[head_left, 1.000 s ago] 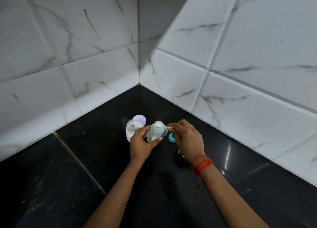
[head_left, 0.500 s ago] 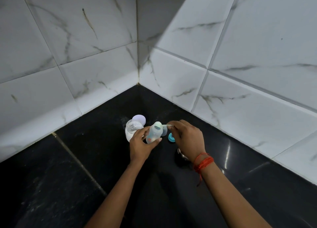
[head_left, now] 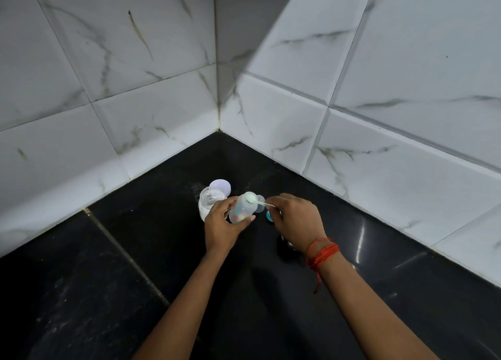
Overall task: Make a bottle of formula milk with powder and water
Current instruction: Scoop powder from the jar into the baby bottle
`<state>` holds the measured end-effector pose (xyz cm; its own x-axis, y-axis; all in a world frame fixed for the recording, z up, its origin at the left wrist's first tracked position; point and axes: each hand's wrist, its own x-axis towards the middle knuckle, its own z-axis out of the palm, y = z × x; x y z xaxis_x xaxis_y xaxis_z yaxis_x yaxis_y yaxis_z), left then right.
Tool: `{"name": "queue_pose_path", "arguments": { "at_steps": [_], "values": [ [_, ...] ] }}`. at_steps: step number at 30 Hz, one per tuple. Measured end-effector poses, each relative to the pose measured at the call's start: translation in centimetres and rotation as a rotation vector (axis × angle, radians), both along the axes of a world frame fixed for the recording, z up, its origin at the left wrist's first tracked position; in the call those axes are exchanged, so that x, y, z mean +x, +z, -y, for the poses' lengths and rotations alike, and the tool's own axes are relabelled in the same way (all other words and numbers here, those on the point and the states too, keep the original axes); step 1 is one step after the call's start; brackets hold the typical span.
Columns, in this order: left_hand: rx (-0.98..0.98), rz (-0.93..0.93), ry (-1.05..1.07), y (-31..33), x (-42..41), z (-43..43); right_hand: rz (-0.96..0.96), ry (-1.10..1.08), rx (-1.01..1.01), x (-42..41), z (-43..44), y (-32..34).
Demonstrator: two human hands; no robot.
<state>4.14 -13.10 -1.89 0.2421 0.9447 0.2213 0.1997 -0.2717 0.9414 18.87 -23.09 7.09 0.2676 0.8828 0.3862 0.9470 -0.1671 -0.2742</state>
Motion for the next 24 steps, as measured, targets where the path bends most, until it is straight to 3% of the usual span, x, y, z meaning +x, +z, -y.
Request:
{"name": "queue_pose_path", "arguments": {
  "at_steps": [9,24],
  "values": [
    [-0.028,0.026,0.008,-0.1,0.2,0.1,0.046,-0.031,0.141,-0.4,0.6,-0.6],
    [-0.062,0.022,-0.011,-1.1,0.4,-0.1,0.035,-0.039,0.058,-0.8,0.6,-0.4]
  ]
}}
